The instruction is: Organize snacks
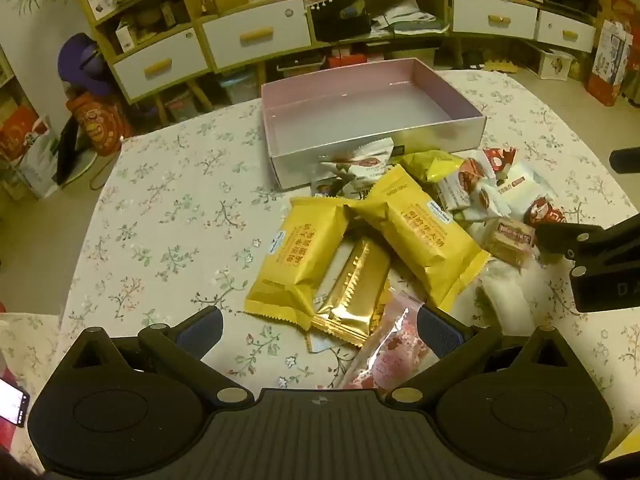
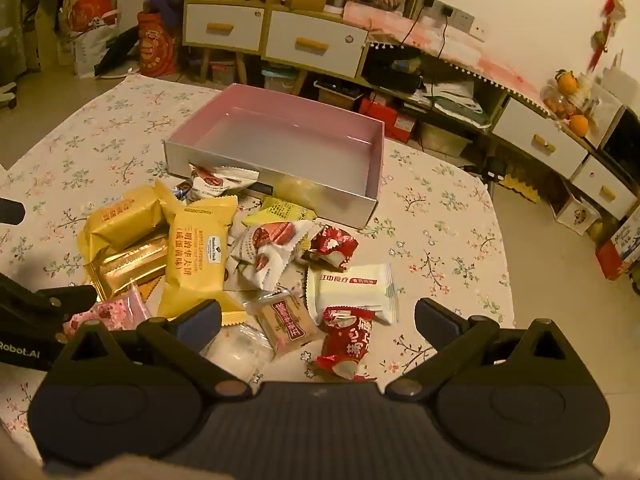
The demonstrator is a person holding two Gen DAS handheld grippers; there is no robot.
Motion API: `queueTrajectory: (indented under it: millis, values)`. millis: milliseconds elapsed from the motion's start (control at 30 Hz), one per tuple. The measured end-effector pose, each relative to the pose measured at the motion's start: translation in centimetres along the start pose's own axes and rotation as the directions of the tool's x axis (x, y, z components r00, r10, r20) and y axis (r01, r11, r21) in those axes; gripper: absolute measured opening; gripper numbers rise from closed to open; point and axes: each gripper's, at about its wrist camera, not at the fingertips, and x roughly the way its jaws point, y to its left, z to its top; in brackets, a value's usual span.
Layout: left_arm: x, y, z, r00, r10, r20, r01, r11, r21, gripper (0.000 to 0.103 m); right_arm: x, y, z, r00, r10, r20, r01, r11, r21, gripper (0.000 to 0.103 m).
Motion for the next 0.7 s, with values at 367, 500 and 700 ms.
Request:
queueTrajectory:
  millis: [367,500,700]
  values:
    - [0.12,-0.37,-0.04,1.0,-0.013,0.002,0.013,1.0,-0.007,0.103,-0.1,-0.04,-0.2,1.0,0.024,0.001,-0.024,0.999,0.032,0.103]
    - [0.1,-0.15,-0.13,1.0,-0.026,-0.002,0.026,1.0,-0.01,0.103,-0.01,-0.06,-0.14,1.0,0.024,-0.003,-0.024,0.999,0.029,0.103]
    - [0.37,-0.08,-0.17,0.999,-0.043,-0.015,0.043,0.999,-0.021,0.103,0.12,-0.02,-0.16,1.0,0.023,-0.012,-0.022,0.999,0.029,0.103]
